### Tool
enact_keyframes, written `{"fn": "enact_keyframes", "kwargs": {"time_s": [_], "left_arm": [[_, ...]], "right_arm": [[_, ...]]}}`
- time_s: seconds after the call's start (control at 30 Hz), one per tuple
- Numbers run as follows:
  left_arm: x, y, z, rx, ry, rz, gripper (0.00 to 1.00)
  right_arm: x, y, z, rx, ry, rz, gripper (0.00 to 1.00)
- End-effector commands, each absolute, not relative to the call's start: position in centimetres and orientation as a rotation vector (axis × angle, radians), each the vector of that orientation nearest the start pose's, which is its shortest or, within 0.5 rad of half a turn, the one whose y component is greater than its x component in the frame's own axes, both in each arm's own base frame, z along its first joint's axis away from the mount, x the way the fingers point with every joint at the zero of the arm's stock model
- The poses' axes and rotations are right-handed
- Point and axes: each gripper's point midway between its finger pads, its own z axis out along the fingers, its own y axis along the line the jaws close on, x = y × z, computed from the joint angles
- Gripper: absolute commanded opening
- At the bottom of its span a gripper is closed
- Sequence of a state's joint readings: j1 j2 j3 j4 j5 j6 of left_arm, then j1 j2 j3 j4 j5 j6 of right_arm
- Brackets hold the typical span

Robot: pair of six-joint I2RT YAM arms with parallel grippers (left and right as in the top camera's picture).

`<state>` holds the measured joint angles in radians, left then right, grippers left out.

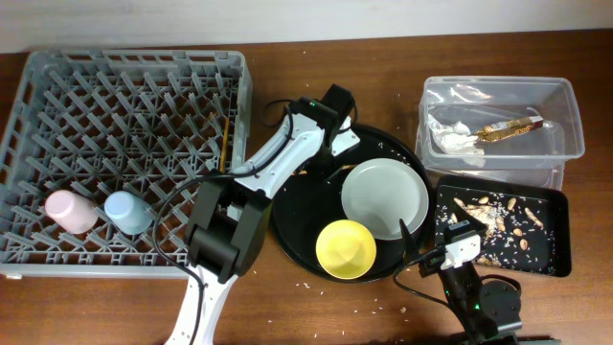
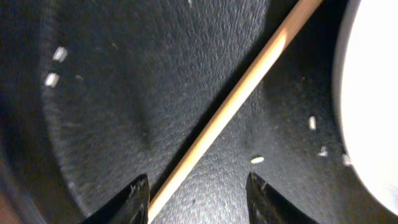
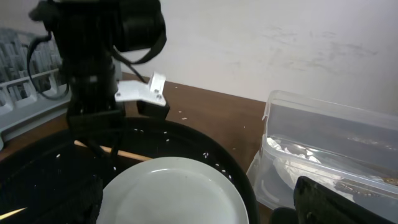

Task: Sort waste into correct bins and load items into the dishwasher rack
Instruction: 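Carry the chopsticks with the left gripper into the grey rack, release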

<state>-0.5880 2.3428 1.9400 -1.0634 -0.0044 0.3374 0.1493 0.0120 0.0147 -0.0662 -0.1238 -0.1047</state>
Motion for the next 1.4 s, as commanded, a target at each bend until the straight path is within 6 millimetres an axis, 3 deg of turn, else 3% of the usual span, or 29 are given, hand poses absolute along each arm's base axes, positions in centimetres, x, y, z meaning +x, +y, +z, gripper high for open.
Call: {"fn": "enact_keyframes", "kwargs": {"time_s": [0.0, 0.07, 0.17, 0.3, 0.5, 0.63, 0.9, 0.97, 1.0, 1.2, 1.37], "left_arm": [[39.3, -26.3, -0.1, 1.399, 2.711, -0.016, 0.49], [38.9, -26.1, -0.7, 1.404, 2.723, -0.015, 0.39], [38.1, -25.5, -0.7, 1.421, 2.76, -0.006, 0.0], [38.0, -25.1, 1.7, 1.212, 2.885, 0.004, 0.0], [38.8, -25.2, 10.8, 0.964, 2.89, -0.025, 0.0], [37.7, -22.4, 16.3, 0.754, 2.895, 0.073, 0.0], [36.4, -17.2, 23.0, 0.512, 2.866, 0.047, 0.0], [36.9, -15.3, 23.9, 0.426, 2.851, 0.062, 0.0], [37.6, -13.4, 24.1, 0.327, 2.858, 0.085, 0.0], [39.6, -7.1, 24.0, -0.061, 2.874, 0.093, 0.0], [40.3, -5.4, 23.3, -0.143, 2.878, 0.056, 0.0]], "right_arm": [[23.9, 5.7, 15.9, -0.292, 1.61, 0.14, 0.98], [23.9, 5.7, 15.9, -0.292, 1.61, 0.14, 0.98], [23.9, 5.7, 15.9, -0.292, 1.61, 0.14, 0.98], [23.9, 5.7, 15.9, -0.292, 1.61, 0.14, 0.98], [23.9, 5.7, 15.9, -0.292, 1.61, 0.14, 0.98], [23.9, 5.7, 15.9, -0.292, 1.61, 0.14, 0.98], [23.9, 5.7, 15.9, -0.292, 1.61, 0.14, 0.98], [23.9, 5.7, 15.9, -0.292, 1.61, 0.14, 0.98], [23.9, 5.7, 15.9, -0.292, 1.61, 0.14, 0.98], [23.9, 5.7, 15.9, -0.292, 1.61, 0.14, 0.98], [23.9, 5.7, 15.9, -0.292, 1.61, 0.14, 0.98]]}}
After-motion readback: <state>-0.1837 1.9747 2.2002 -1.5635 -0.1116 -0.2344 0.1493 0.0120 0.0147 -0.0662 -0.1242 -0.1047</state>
